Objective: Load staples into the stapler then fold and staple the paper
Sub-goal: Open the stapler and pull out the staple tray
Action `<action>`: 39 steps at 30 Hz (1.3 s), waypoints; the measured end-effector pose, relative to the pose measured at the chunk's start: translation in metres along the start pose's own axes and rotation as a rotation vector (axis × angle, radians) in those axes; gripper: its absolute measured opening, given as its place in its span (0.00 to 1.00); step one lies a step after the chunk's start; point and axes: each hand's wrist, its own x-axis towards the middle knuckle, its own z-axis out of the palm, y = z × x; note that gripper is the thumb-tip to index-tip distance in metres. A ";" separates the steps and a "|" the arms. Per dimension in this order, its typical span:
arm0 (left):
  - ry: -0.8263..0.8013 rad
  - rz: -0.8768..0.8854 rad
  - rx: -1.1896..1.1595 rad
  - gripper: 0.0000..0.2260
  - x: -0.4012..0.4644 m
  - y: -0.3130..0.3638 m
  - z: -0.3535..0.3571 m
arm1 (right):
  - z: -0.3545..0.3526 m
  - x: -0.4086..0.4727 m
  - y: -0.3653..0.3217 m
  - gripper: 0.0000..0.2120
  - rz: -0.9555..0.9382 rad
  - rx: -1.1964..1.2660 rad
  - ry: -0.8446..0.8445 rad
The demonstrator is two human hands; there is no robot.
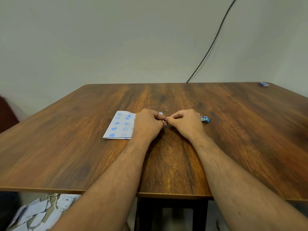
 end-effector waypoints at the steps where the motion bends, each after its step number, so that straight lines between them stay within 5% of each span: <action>1: -0.003 -0.002 -0.002 0.07 0.000 0.000 0.000 | 0.000 0.000 -0.001 0.03 -0.001 -0.014 0.001; 12: 0.035 0.045 0.000 0.07 -0.001 -0.001 0.004 | 0.003 -0.005 -0.005 0.16 -0.062 -0.002 0.113; 19: 0.076 0.077 0.015 0.06 -0.001 0.001 0.004 | 0.003 -0.004 -0.003 0.10 -0.033 0.071 0.164; 25: 0.169 0.031 -0.185 0.20 0.002 -0.001 0.006 | 0.000 -0.005 -0.005 0.11 0.017 0.051 0.230; 29: 0.200 0.031 -0.107 0.05 0.005 -0.002 0.005 | -0.002 -0.005 -0.006 0.12 0.083 0.127 0.218; 39: 0.239 0.142 -0.179 0.09 0.003 0.002 0.002 | -0.006 -0.008 -0.007 0.15 0.104 0.187 0.122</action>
